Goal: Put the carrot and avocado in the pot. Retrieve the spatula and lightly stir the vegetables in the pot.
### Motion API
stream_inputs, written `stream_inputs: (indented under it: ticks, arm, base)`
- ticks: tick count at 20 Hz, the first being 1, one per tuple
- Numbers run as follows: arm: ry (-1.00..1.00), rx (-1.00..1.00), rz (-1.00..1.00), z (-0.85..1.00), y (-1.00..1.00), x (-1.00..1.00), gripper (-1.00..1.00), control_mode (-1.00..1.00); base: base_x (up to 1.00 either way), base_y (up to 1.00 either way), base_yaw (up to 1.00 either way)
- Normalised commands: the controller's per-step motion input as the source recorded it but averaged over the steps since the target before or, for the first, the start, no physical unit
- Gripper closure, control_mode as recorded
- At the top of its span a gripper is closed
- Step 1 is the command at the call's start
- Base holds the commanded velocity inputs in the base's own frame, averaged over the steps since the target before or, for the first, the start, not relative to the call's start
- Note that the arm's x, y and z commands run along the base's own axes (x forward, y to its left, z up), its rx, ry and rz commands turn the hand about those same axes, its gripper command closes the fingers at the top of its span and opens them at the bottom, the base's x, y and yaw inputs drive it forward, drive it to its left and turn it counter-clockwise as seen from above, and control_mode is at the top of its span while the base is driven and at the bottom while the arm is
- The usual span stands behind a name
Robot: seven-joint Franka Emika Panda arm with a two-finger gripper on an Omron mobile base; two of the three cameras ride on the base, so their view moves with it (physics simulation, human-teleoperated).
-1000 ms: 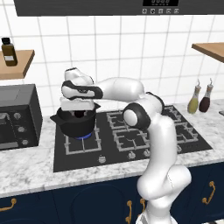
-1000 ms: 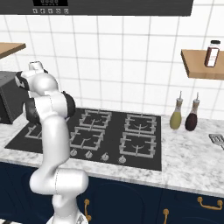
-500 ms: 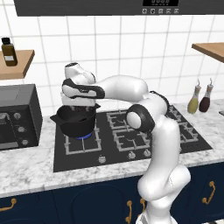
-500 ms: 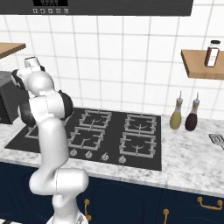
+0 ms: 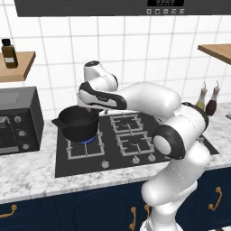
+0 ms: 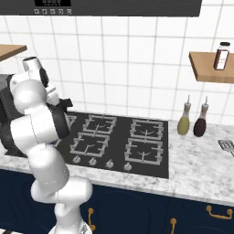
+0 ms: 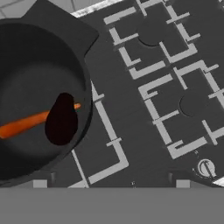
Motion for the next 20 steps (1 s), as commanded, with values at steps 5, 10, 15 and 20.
stream_inputs:
  ticks: [5, 10, 15, 20]
  arm:
    - [-0.01, 0.03, -0.03, 0.00, -1.00, -0.62, -1.00, -1.00]
    - [0.02, 0.00, -0.08, 0.00, -0.95, -0.27, -1.00, -1.00]
    - [0.00, 0.00, -0.06, 0.00, -1.00, -0.17, -1.00, -1.00]
    - [0.00, 0.00, -0.05, 0.00, -1.00, -0.29, -1.00, -1.00]
  base:
    - [0.00, 0.00, 0.00]
    - [0.00, 0.00, 0.00]
    - [0.00, 0.00, 0.00]
    - [0.00, 0.00, 0.00]
